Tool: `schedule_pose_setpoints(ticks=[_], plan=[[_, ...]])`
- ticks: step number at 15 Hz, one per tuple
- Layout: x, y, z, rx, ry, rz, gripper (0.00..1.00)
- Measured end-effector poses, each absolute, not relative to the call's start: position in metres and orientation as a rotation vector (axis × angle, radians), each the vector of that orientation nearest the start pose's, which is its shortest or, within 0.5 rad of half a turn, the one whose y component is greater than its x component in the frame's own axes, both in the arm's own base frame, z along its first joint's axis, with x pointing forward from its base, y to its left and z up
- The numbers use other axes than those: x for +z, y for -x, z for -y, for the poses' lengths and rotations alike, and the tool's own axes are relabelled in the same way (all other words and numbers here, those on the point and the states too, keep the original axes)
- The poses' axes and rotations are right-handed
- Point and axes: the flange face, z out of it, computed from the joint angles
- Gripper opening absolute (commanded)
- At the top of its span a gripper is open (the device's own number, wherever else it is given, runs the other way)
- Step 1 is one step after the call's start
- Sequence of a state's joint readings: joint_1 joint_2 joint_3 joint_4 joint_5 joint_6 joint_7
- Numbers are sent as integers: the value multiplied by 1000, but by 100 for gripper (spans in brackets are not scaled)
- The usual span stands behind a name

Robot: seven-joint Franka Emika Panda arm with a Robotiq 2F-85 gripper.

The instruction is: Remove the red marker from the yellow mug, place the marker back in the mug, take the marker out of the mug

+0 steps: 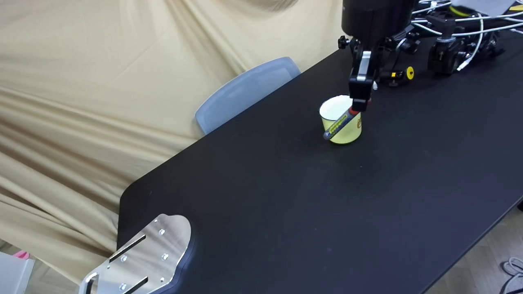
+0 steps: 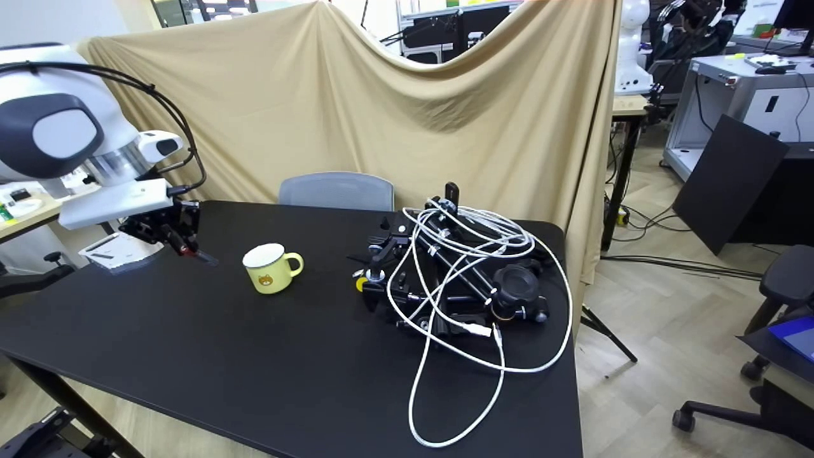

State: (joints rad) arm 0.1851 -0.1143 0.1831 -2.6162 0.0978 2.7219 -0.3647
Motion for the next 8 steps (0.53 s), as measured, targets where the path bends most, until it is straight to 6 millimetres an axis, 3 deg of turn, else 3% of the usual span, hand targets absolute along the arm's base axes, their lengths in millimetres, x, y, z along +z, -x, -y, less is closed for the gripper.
schedule_pose_setpoints(ticks=[8], plan=[[259, -416, -144, -289, 2921, 999, 5]])
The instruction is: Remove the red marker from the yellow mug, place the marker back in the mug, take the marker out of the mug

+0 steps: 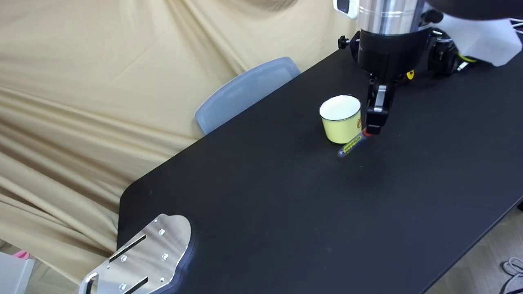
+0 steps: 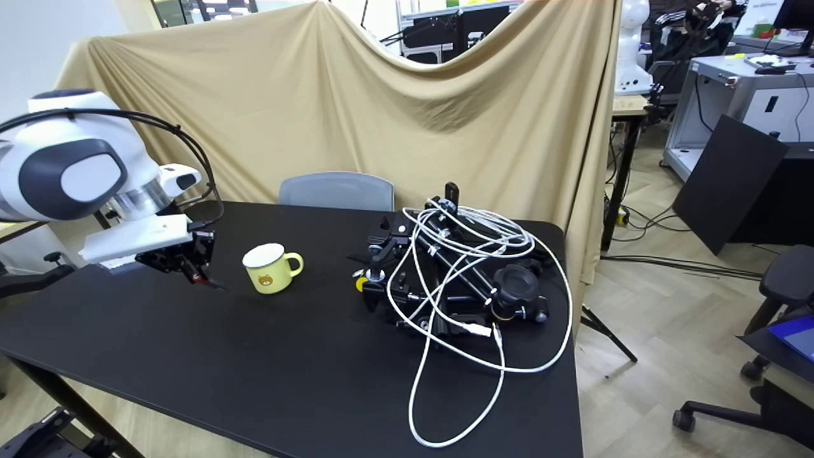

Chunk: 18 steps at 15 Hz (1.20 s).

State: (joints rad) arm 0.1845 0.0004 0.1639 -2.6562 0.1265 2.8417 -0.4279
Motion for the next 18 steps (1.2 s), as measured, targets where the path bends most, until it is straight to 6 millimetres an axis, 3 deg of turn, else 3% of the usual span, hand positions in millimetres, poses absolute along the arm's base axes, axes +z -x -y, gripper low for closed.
schedule_pose_setpoints(ticks=[1, 3, 10, 18], plan=[[253, -416, -142, -287, 2917, 1003, 45], [244, -416, -138, -269, 2909, 1010, 52], [234, -417, -124, -219, 2900, 1006, 98], [223, -404, -118, 7, 2879, 1038, 100]])
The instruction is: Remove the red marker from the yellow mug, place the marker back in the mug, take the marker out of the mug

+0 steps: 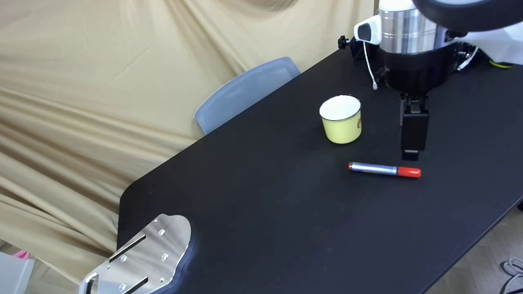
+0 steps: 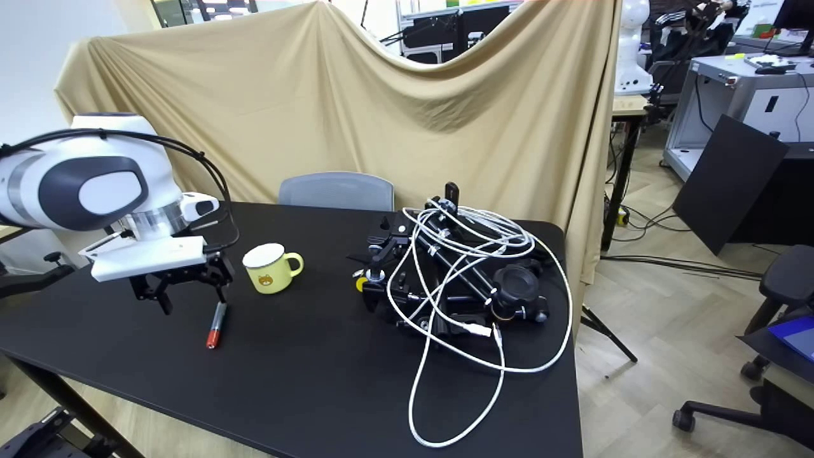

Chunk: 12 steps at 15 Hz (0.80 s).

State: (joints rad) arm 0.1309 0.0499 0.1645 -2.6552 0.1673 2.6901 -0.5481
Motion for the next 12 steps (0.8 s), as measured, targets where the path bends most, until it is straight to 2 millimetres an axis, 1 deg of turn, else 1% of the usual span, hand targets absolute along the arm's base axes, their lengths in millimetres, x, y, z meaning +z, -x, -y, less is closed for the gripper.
schedule_pose_setpoints(ticks=[8, 12], plan=[[206, -401, -123, 29, 2905, 1203, 100], [198, -400, -126, 28, 2918, 1190, 100]])
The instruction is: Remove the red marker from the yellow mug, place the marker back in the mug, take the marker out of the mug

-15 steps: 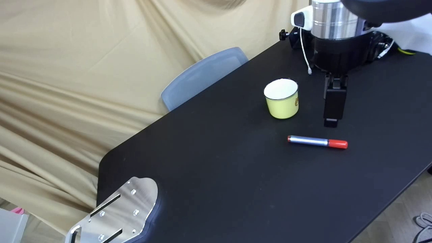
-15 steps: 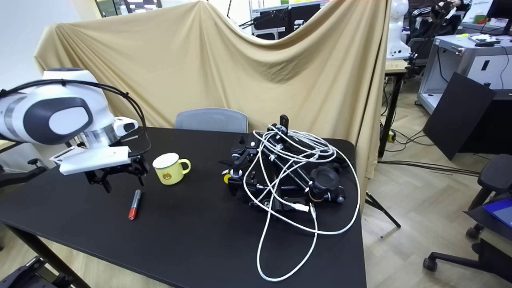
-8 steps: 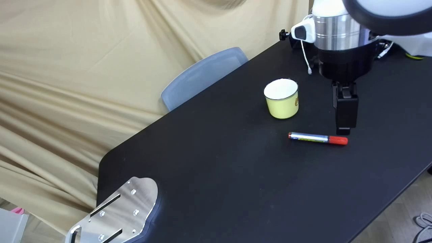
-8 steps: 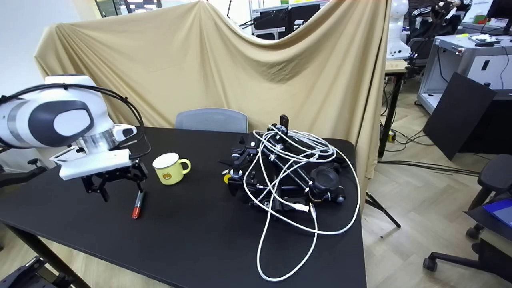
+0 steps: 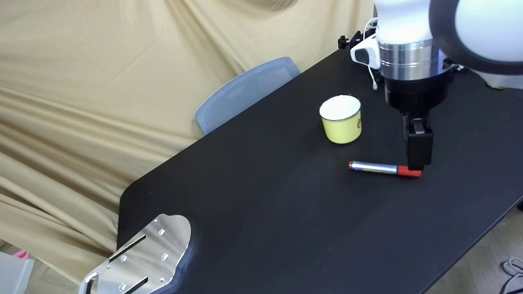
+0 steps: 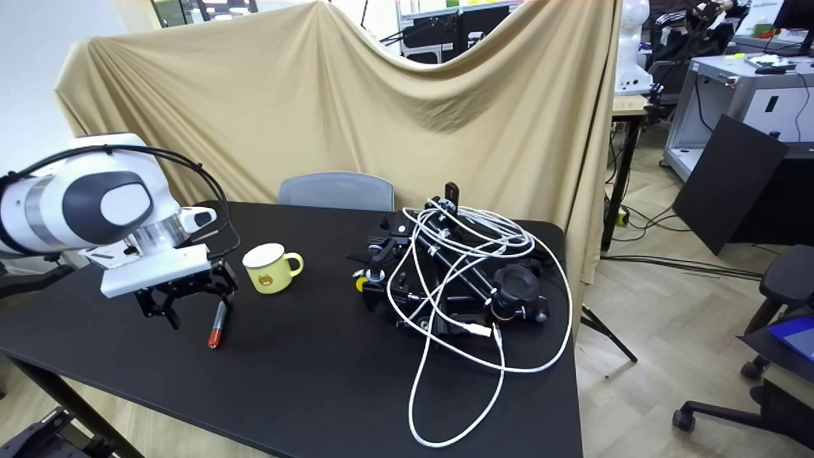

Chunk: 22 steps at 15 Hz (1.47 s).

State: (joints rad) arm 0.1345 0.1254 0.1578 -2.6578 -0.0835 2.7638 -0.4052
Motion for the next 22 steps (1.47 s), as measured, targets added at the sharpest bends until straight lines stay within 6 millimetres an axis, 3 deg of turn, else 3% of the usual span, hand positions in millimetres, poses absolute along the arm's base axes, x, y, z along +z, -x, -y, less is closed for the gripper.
schedule_pose_setpoints(ticks=[8, 16, 17, 18, 22], plan=[[192, -402, -126, 0, 2937, 1257, 100], [161, -408, -154, -70, 2949, 1273, 100], [157, -409, -157, -67, 2950, 1270, 75], [152, -410, -159, -62, 2951, 1268, 74], [137, -415, -164, -60, 2953, 1247, 45]])
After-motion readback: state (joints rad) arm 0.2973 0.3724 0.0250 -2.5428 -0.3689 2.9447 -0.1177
